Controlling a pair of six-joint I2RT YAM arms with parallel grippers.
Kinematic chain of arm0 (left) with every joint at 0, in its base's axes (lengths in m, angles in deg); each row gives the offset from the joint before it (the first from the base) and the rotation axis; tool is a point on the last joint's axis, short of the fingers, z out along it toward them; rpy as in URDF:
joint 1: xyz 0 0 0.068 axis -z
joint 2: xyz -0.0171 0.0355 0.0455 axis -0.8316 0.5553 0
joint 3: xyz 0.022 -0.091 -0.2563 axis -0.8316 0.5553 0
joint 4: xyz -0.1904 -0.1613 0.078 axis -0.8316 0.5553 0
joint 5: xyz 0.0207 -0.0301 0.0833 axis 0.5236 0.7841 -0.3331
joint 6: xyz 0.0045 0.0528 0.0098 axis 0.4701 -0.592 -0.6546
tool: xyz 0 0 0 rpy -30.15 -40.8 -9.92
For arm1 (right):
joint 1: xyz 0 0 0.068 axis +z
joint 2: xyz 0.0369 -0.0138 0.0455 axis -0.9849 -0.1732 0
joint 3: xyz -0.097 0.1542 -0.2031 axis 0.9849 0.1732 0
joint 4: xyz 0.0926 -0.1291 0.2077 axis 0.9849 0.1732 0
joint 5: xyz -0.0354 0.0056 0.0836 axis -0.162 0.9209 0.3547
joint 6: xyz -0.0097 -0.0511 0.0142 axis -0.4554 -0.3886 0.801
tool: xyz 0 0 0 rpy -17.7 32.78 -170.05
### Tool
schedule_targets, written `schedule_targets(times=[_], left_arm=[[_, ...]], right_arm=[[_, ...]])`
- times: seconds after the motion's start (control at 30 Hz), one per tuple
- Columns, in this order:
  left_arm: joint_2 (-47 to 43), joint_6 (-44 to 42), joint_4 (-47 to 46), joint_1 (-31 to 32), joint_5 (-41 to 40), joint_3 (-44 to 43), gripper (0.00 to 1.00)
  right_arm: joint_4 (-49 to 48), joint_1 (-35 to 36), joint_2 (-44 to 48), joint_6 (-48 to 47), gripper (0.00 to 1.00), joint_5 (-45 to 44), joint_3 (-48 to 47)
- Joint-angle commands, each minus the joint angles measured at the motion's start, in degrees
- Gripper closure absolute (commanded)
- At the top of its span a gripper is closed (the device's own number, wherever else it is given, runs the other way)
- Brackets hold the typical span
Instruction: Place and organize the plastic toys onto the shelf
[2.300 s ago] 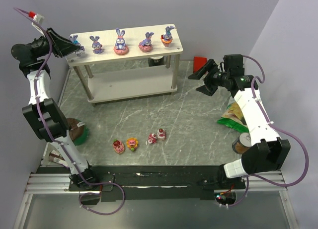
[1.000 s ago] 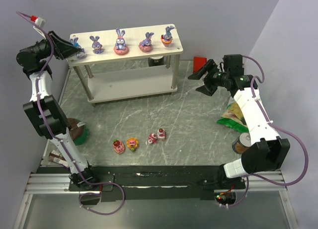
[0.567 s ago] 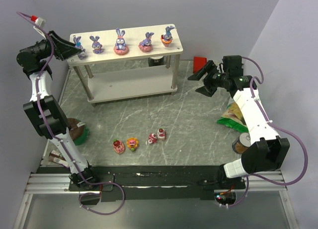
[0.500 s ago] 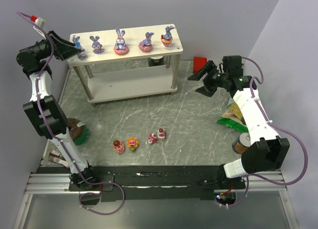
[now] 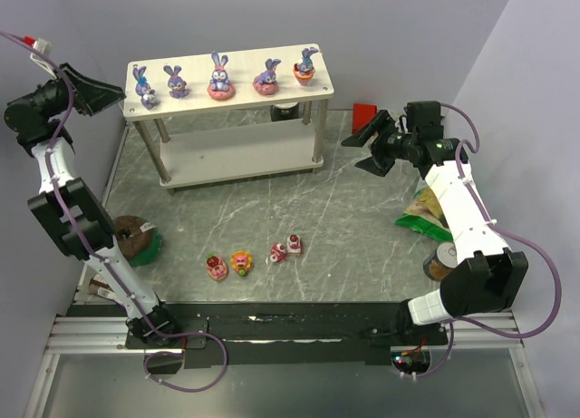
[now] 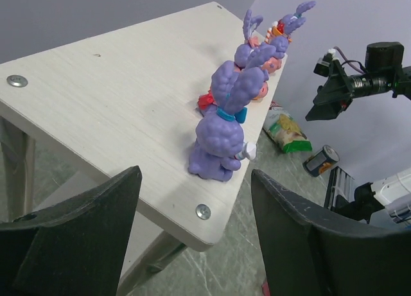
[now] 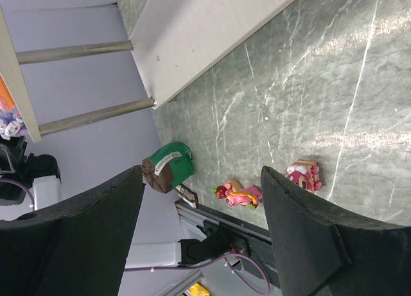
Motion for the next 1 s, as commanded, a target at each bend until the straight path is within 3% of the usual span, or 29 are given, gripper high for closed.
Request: schedule_targets(times=[0.0, 0.2, 0.3, 0.37, 0.4, 0.43, 0.47, 0.5, 0.53, 0.63, 0.8, 0.97], left_arm=[[-4.9, 2.3, -8.1, -0.4, 6.5, 0.2, 0.26], [-8.5, 7.9, -12.5, -0.4, 3.6, -1.2, 0.28], [-13.1, 2.4, -4.0, -0.5, 1.3, 0.3, 0.27], [-18.8, -9.6, 5.3, -0.6, -2.2, 3.3, 0.27], [-21.3, -16.9, 14.7, -0.7, -3.8, 4.3, 0.25], [-26.4, -37.7, 39.7, -0.6, -10.4, 4.5, 0.23], [-28.9, -50.2, 58.2, -0.4, -15.8, 1.2, 0.20], [-30.5, -60.3, 71.5, 0.2, -23.0, -1.8, 0.12], [-31.8, -68.7, 84.1, 1.6, -28.2, -4.0, 0.11], [-36.1, -65.6, 84.7, 1.3, -31.2, -3.0, 0.14], [-42.0, -61.0, 89.7, 2.3, -50.2, 4.3, 0.28], [-43.9, -60.9, 93.9, 7.3, -62.4, 9.6, 0.33]], right_arm=[[-1.8, 0.3, -0.2, -0.5, 0.20, 0.7, -0.7], [-1.6, 0.3, -0.2, -0.9, 0.20, 0.9, -0.4], [-1.7, 0.3, -0.1, -1.1, 0.20, 0.9, -0.3], [-2.0, 0.3, 0.0, -1.2, 0.20, 0.9, 0.0], [-2.1, 0.2, 0.0, -1.2, 0.20, 1.0, 0.2], [-2.1, 0.4, 0.2, -1.3, 0.20, 1.2, 0.4], [-2.4, 0.3, 0.2, -1.3, 0.20, 1.3, 0.7], [-2.6, 0.3, 0.3, -1.3, 0.20, 1.4, 1.1], [-2.7, 0.3, 0.5, -1.3, 0.20, 1.6, 1.5], [-3.3, 0.3, 0.7, -1.6, 0.20, 2.1, 2.5], [-2.4, 0.3, 0.7, -2.8, 0.20, 2.1, 2.2], [-2.0, 0.3, 0.8, -4.1, 0.20, 1.8, 2.2]])
